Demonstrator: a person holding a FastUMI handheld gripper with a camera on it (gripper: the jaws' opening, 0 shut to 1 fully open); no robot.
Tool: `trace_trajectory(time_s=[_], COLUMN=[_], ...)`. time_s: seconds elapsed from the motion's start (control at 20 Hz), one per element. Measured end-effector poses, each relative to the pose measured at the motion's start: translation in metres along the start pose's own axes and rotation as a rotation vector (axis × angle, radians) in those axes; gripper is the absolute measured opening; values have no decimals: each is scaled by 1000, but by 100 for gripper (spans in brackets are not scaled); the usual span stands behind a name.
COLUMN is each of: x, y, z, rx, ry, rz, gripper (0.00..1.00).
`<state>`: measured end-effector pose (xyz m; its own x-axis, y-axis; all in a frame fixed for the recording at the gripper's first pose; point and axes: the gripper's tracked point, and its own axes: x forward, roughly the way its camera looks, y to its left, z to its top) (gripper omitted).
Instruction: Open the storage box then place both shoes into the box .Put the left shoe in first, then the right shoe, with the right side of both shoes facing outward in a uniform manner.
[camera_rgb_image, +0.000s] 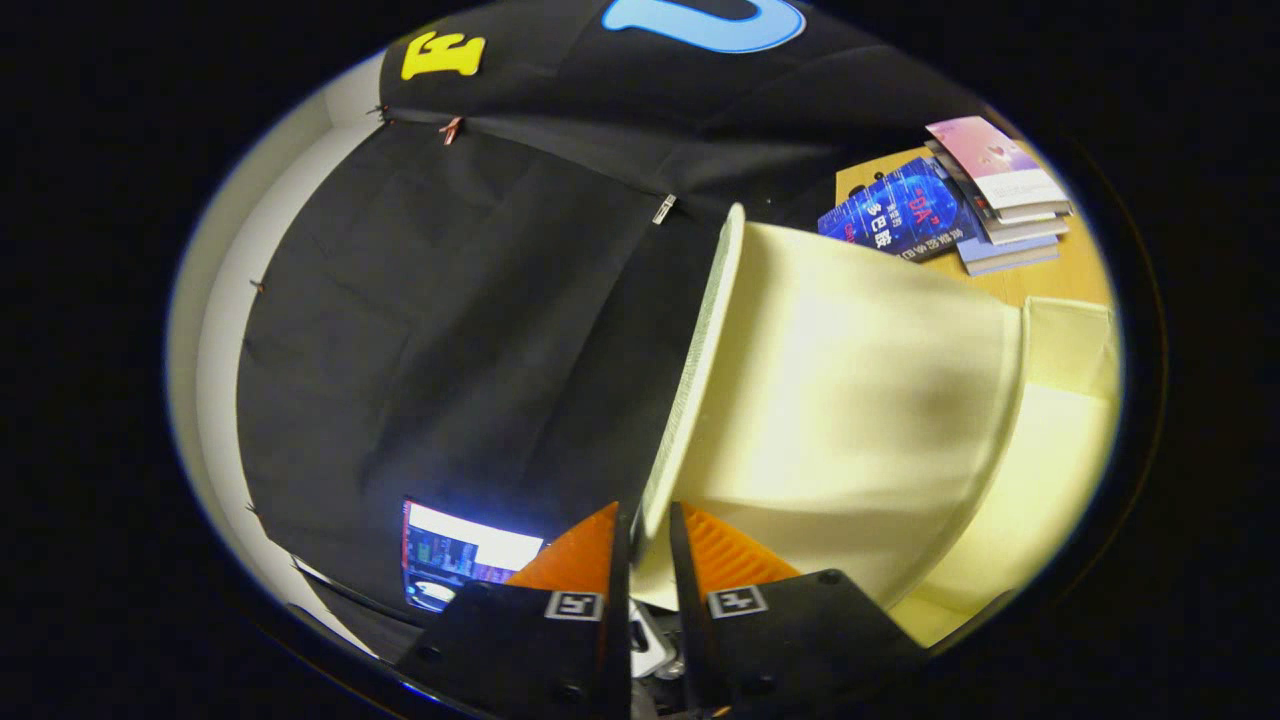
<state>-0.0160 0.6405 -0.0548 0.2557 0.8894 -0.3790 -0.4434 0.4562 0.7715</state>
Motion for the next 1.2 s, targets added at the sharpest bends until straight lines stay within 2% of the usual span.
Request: trace_trajectory(time_s=[0.2,0.3,0.4,0.55,0.7,0.85,1.2], x=[-23,-49,-83,-143,-211,-275,-377], y=[-26,-42,-59,-89,-129,-185,-295], z=[-18,-23,-14,-2,9,4,-27], rx=[-130,-139,-187,-286,-336,-305,-205], ry=[5,-17,-72,-171,-263,-303,-303], rz=[-92,-135,-202,-323,-489,-689,-992], gripper=[88,90,98,98,98,98,99])
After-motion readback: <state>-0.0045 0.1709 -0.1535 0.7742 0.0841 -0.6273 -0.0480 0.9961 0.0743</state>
